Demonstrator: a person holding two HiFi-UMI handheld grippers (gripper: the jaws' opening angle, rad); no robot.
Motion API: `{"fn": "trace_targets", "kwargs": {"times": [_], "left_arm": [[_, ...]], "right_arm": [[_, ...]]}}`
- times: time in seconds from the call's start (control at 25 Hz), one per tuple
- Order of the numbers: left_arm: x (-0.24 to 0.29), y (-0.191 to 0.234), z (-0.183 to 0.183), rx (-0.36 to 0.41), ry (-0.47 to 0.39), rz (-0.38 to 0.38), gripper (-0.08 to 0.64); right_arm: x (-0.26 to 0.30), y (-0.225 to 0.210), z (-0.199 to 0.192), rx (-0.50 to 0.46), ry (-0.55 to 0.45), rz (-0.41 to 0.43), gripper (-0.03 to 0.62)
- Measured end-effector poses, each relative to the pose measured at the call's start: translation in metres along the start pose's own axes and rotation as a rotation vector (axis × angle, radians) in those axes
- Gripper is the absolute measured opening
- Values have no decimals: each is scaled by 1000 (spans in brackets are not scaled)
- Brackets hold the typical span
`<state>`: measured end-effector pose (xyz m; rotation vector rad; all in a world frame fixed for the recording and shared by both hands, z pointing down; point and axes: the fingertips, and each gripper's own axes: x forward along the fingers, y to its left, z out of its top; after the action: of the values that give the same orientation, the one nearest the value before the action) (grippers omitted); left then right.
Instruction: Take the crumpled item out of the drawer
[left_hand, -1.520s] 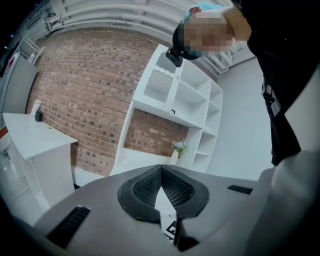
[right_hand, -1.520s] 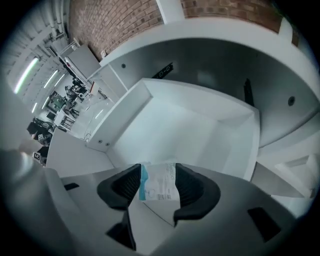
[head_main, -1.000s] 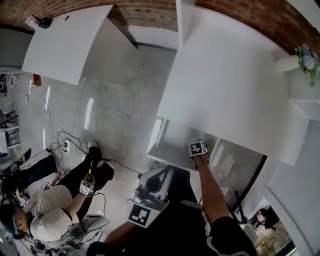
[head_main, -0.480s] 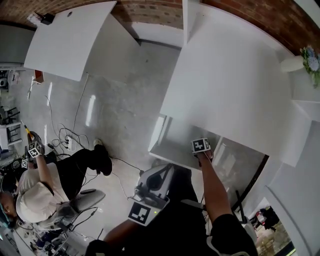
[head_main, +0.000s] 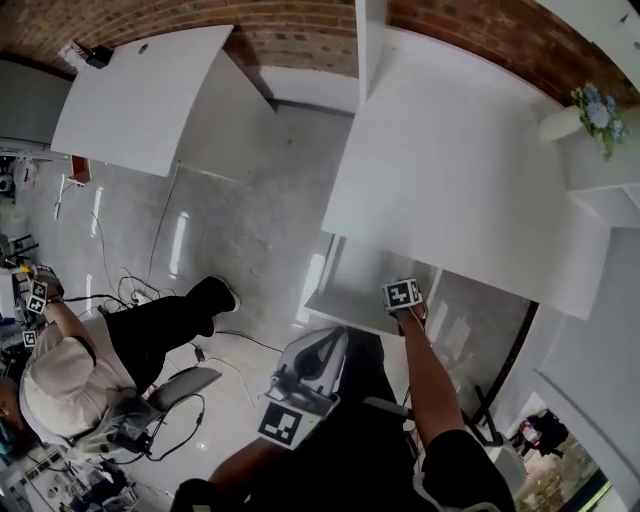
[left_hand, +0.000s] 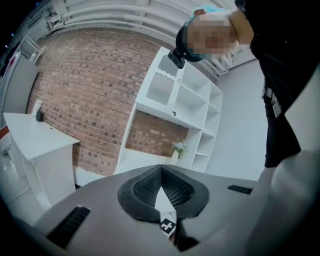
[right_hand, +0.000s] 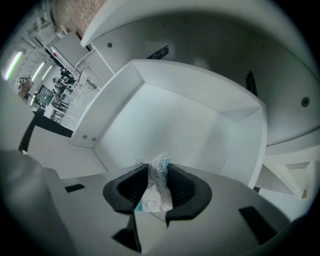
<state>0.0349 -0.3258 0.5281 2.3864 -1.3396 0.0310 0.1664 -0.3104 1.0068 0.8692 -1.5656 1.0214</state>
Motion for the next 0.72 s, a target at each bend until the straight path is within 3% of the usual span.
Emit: {"fn": "trace_targets", "kwargs": {"times": [0.24,0.56,0.72], "left_arm": [[-56,-15,21,10,-56,-32,23],[-157,-23,40,42,-146,-99,23],[-212,-26,44,55,-182,-147,23]], "right_arm": [[-57,16,-6,30,-133,-62,123],[-167,58,-13,29,-437,-214,92],[-229,102,-26,36,-593,-253,91]]}}
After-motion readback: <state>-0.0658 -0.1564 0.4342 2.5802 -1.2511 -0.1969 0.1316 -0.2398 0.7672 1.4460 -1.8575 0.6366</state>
